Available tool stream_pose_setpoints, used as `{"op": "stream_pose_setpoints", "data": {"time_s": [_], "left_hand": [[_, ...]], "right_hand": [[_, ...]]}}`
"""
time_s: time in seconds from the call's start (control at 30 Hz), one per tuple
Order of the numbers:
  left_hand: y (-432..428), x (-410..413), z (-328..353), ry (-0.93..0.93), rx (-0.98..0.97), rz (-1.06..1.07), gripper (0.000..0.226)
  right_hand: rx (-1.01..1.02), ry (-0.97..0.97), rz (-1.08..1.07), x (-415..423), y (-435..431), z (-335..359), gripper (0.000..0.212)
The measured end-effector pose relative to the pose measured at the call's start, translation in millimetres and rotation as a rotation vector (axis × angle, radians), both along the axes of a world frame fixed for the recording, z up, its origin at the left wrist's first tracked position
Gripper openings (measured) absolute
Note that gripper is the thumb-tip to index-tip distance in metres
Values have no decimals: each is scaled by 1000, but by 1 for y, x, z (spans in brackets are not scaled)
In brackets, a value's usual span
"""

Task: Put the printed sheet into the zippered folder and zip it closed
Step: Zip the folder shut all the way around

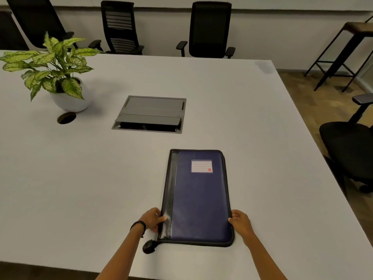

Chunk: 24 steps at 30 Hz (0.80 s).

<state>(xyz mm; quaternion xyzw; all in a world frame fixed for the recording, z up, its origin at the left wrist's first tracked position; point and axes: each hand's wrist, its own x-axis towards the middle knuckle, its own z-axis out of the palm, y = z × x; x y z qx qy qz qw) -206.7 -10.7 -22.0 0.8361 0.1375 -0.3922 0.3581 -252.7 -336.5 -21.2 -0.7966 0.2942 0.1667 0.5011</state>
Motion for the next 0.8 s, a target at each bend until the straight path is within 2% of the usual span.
{"op": "stream_pose_setpoints", "data": {"time_s": [0.13, 0.37, 0.63, 0.8], "left_hand": [[10, 3, 2, -91, 60, 73, 23], [7, 9, 0, -252, 215, 109, 35], [4, 10, -1, -286, 171, 146, 34], [2, 11, -2, -296, 124, 170, 35]], "right_hand": [[49, 0, 91, 12, 13, 3, 34], [62, -20, 122, 25, 26, 4, 41], [-23, -47, 133, 26, 29, 0, 42], [-2, -53, 114, 22, 26, -3, 41]]}}
